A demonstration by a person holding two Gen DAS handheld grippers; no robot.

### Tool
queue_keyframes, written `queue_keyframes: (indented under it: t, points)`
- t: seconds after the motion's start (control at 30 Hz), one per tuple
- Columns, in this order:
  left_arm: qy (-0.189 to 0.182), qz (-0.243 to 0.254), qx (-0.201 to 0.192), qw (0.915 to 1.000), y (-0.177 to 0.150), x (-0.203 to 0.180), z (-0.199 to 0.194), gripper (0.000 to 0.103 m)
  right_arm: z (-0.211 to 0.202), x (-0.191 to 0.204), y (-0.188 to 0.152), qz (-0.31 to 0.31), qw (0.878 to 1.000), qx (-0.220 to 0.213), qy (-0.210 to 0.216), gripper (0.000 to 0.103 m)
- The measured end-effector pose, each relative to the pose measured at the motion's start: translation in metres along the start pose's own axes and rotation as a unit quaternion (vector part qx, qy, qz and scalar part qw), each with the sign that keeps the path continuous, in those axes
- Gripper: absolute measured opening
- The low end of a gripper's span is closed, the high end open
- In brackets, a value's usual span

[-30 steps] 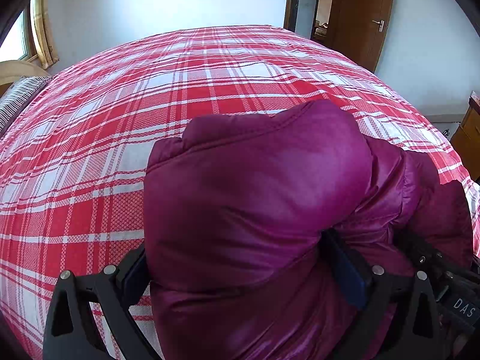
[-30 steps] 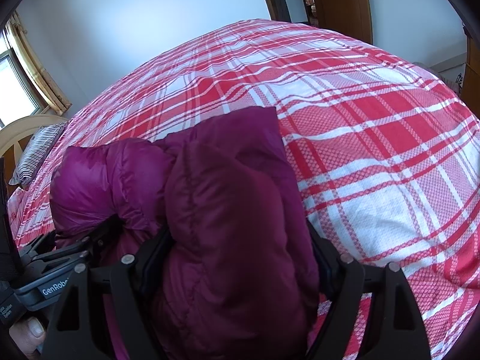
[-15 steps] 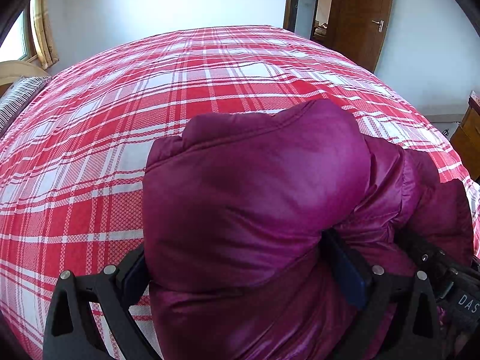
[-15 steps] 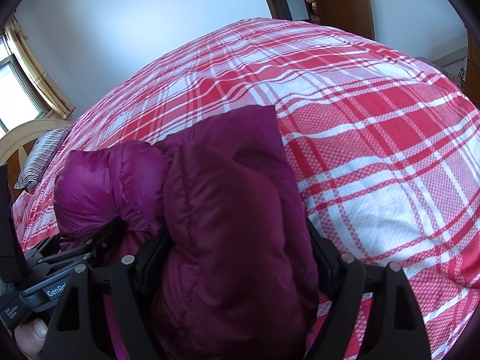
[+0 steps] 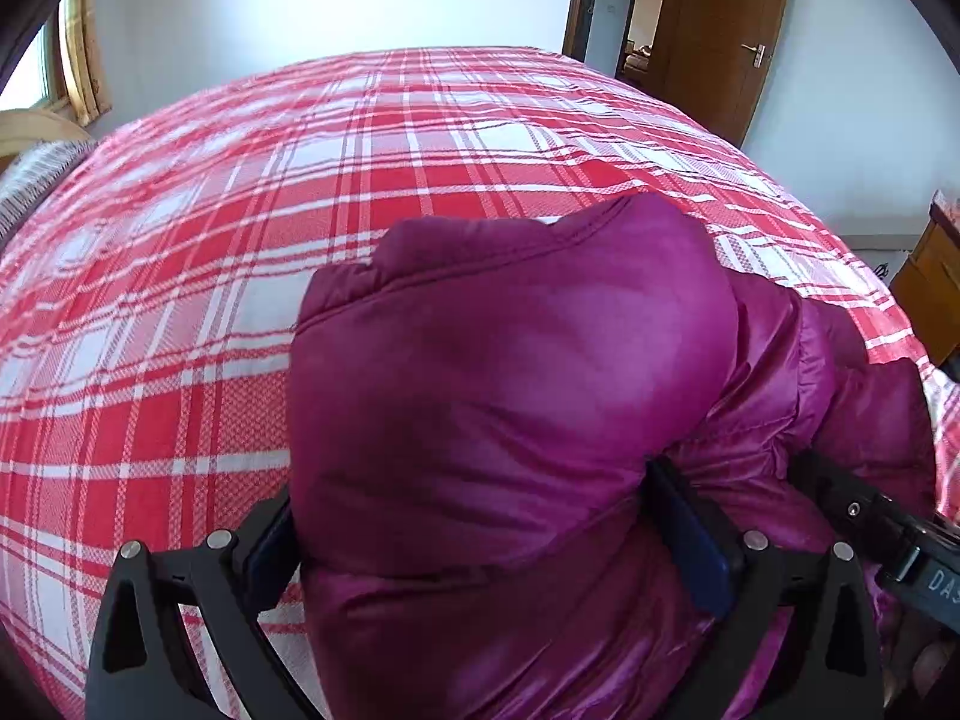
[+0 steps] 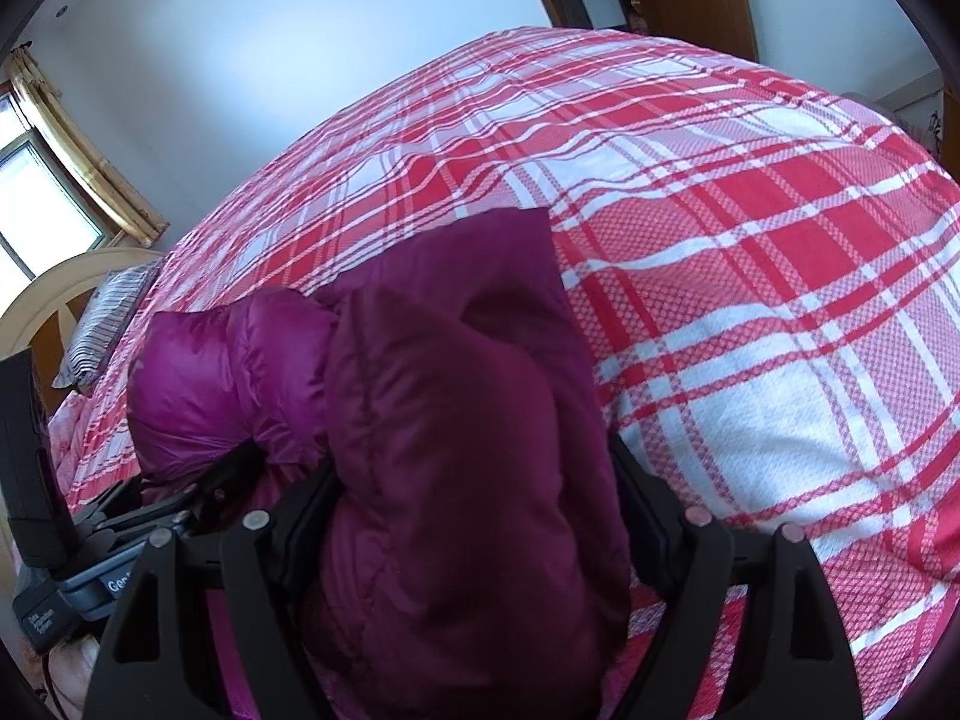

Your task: Fold large clothes

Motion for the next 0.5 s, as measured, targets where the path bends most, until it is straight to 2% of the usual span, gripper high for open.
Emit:
queue_keyframes:
  t: [0.13,0.2,0.3,0.4,0.5]
  points:
    - [-0.011,-0.007,0.013,0.9998,-0.009,0.004,-0.021,0.102,-0.001,-0.001,0.003,-0.012,0.999,0.027,0.028,0.085]
    - [-0.033,-0.021,0.003,0.9992,-0.017,0.01,-0.039,0.102,-0.007,-0.006,0.004,-0.001,0.997,0.031,0.063,0.085]
    - [-0.054,-0.06,-0.016,0.9966,-0.035,0.026,-0.071,0.102,-0.014,-0.016,0.003,0.019,0.993,0.026,0.114,0.079]
    - [-0.089,-0.075,-0.018,0.9931,-0.053,0.03,-0.082,0.102,-0.021,-0.023,0.002,0.032,0.987,0.025,0.157,0.073]
    - [-0.122,-0.086,-0.024,0.9885,-0.062,0.027,-0.078,0.102,-0.021,-0.027,0.005,0.057,0.98,0.029,0.189,0.07]
Point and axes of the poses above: each gripper's, at about its wrist camera, not at the fingertips, and z roughly the way its jaws point, x to its left, y to its top, the point moved 5 cm from there along z, roughly the way its jaws point, and after that the axes turned 6 degrees about -x, right-handed, at the moved point
